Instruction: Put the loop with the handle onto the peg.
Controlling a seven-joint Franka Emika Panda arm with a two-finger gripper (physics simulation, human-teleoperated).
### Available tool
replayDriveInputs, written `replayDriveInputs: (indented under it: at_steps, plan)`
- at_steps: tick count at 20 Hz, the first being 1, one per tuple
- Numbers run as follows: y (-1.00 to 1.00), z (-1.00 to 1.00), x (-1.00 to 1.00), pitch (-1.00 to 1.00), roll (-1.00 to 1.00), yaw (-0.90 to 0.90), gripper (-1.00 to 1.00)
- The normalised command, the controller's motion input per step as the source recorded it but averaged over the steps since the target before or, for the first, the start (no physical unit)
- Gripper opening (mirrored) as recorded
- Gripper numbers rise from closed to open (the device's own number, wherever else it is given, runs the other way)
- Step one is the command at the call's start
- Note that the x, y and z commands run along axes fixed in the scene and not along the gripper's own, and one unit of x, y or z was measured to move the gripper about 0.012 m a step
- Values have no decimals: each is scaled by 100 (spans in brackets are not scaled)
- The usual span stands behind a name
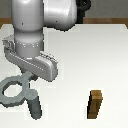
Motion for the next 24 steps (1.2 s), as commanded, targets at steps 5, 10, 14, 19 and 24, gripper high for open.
replayDriveInputs:
  at_steps: [5,10,14,19,24]
  plan:
    - [0,20,0,0,0,0,-100]
    - [0,100,0,0,0,0,-100]
    - [50,50,0,0,0,0,-100]
    - [100,0,0,0,0,0,-100]
    - [-27,0,40,0,0,0,-100]
